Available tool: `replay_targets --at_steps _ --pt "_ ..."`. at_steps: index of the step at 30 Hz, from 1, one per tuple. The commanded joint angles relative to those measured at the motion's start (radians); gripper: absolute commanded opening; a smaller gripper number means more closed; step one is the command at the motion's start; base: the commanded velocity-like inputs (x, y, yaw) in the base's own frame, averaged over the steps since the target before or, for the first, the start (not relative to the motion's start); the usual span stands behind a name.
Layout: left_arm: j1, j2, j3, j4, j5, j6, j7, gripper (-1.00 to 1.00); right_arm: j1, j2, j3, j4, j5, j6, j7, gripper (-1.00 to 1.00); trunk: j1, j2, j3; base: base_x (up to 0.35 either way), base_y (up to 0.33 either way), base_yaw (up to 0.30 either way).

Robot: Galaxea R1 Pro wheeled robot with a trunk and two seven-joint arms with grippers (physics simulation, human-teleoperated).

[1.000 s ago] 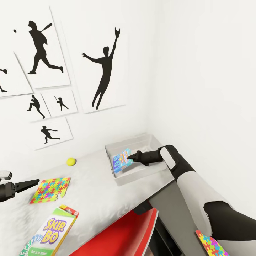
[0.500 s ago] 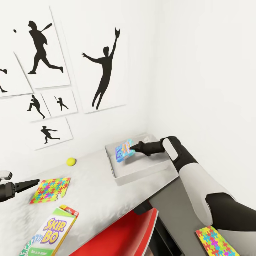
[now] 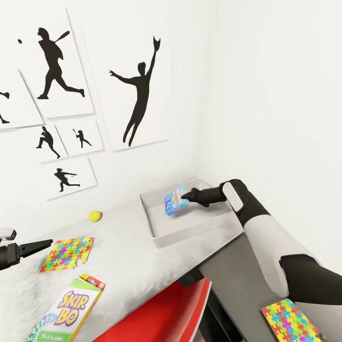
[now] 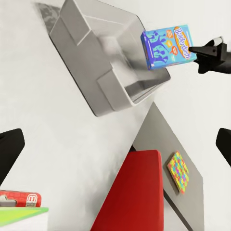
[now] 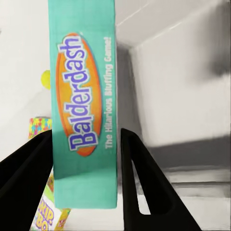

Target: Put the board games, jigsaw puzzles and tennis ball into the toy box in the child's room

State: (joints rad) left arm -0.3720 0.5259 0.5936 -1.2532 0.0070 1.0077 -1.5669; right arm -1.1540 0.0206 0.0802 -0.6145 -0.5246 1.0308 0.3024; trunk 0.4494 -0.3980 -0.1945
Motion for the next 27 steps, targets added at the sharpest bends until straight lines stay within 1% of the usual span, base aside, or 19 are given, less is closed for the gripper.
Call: replay_targets --at_steps 1,3,6,10,14,24,26,27 --pt "-0.001 0.000 0.000 0.000 -0.001 0.011 -0.004 1.00 -0.001 -0.002 -0.001 0.001 0.006 0.003 0.000 -1.00 0.001 -0.002 -0.002 0.000 0.000 0.000" --pt "-0.001 0.000 0.000 0.000 -0.001 0.011 -0.004 1.00 -0.001 -0.009 -0.004 0.004 0.005 0.005 -0.024 -1.00 0.001 -0.002 -0.002 0.000 0.000 0.000" --pt "-0.001 0.000 0.000 0.000 -0.001 0.011 -0.004 1.00 -0.001 -0.016 -0.006 0.006 0.005 0.003 -0.035 -1.00 0.001 -0.002 -0.002 0.000 0.000 0.000" --pt "-0.001 0.000 0.000 0.000 -0.001 0.011 -0.004 1.00 -0.001 -0.031 -0.006 0.007 0.005 0.000 -0.041 -1.00 0.001 -0.002 -0.002 0.000 0.000 0.000" --pt "-0.001 0.000 -0.001 0.000 -0.001 0.010 -0.004 1.00 -0.001 -0.039 -0.007 0.007 0.002 -0.001 -0.041 -1.00 0.001 -0.002 -0.002 0.000 0.000 0.000" --pt "-0.001 0.000 0.000 0.000 -0.001 0.010 -0.004 1.00 -0.001 -0.042 -0.018 0.006 -0.004 -0.003 -0.040 -1.00 0.001 -0.002 -0.003 0.000 0.000 0.000" --pt "-0.001 0.000 0.000 0.000 -0.001 0.010 -0.004 1.00 -0.001 -0.041 -0.031 0.006 -0.004 -0.005 -0.040 -1.00 0.001 -0.002 -0.005 0.000 0.000 0.000" --pt "-0.001 0.000 0.000 0.000 -0.001 0.011 -0.004 1.00 -0.001 -0.041 -0.045 0.007 -0.004 -0.007 -0.040 -1.00 0.001 -0.002 -0.006 0.000 0.000 0.000"
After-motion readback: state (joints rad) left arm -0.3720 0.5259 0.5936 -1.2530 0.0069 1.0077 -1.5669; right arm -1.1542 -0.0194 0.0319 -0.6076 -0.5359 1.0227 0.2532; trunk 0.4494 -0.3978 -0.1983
